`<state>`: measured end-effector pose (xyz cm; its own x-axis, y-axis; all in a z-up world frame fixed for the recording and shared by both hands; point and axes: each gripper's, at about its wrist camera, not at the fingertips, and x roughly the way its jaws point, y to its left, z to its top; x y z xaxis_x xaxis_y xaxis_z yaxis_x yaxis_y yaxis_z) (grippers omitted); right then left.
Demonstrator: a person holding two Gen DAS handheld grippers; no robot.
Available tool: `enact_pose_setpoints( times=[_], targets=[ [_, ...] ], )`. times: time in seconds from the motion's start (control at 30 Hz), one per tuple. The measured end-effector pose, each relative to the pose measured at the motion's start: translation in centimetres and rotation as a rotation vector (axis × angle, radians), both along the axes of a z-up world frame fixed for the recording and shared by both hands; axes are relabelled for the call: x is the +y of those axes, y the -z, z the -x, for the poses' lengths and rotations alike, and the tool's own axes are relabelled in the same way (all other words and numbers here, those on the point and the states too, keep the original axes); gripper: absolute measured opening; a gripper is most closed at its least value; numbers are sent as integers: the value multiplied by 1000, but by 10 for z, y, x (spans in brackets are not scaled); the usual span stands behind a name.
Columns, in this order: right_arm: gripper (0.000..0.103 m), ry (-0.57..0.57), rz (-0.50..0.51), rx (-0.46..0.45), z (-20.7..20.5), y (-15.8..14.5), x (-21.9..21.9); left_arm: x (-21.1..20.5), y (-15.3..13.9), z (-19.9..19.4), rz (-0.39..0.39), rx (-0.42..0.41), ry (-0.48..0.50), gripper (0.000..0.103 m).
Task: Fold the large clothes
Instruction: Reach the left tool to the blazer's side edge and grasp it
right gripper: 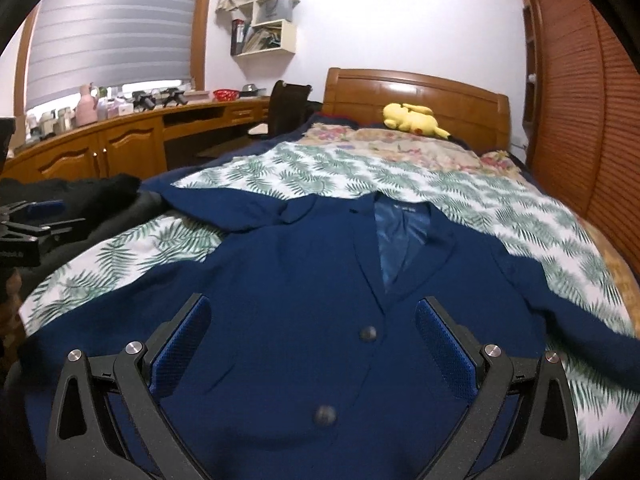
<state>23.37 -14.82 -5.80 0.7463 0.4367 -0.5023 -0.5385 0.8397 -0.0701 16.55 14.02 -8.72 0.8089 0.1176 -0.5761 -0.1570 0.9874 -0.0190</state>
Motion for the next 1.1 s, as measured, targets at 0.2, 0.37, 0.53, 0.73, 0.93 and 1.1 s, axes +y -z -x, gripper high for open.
enact_pose_setpoints(
  times=[0.2,0.37,0.53,0.73,0.93,1.1],
  targets=[
    [103,0,75,6,-42,25,17,19,8,-61,2,95,73,103],
    [103,4,70,97,-67,54,14,43,13,-108,4,127,53,103],
    [103,0,43,133,-72,60,7,65,23,-150,43,159,36,103],
    [103,-5,49,130,-69,61,6,91,29,-188,111,172,-6,103],
    [103,-6,55,127,-70,62,10,98,44,-197,150,182,-28,96],
    [103,-4,50,135,-71,63,11,101,70,-197,160,243,-47,83]
  ],
)
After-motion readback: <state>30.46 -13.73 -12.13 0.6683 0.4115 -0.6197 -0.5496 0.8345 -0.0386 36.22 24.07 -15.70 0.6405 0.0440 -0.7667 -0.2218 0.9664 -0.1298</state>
